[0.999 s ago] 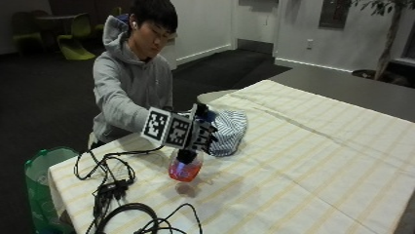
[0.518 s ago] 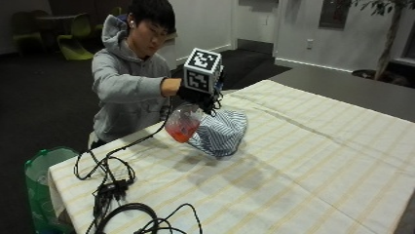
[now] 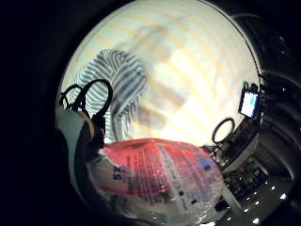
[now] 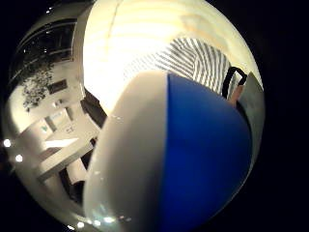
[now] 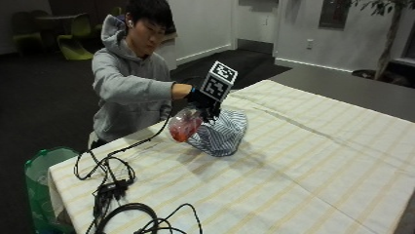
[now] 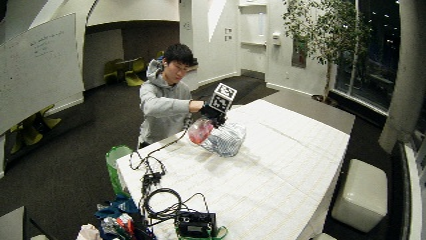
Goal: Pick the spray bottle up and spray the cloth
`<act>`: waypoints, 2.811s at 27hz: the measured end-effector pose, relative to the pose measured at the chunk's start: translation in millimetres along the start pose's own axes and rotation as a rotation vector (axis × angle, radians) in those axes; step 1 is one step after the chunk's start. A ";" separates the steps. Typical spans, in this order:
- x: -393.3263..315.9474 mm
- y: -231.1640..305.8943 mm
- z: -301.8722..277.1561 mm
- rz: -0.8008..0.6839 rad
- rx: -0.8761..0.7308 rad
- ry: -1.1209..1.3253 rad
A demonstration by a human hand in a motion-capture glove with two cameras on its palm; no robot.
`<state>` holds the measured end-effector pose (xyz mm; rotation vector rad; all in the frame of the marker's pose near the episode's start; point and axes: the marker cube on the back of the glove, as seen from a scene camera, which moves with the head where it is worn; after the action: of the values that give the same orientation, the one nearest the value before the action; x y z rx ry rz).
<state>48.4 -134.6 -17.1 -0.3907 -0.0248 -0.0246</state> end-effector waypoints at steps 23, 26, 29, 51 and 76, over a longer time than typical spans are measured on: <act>-18.1 10.5 -6.2 0.036 -0.022 0.088; -23.8 6.1 2.2 0.032 -0.031 0.082; -36.8 4.4 4.4 0.009 -0.028 0.051; -239.1 -83.6 -45.0 -0.378 0.894 -1.144; -233.2 -167.2 23.8 -0.325 0.591 -0.790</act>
<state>-189.9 -275.6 61.8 0.2192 -0.8577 -0.1784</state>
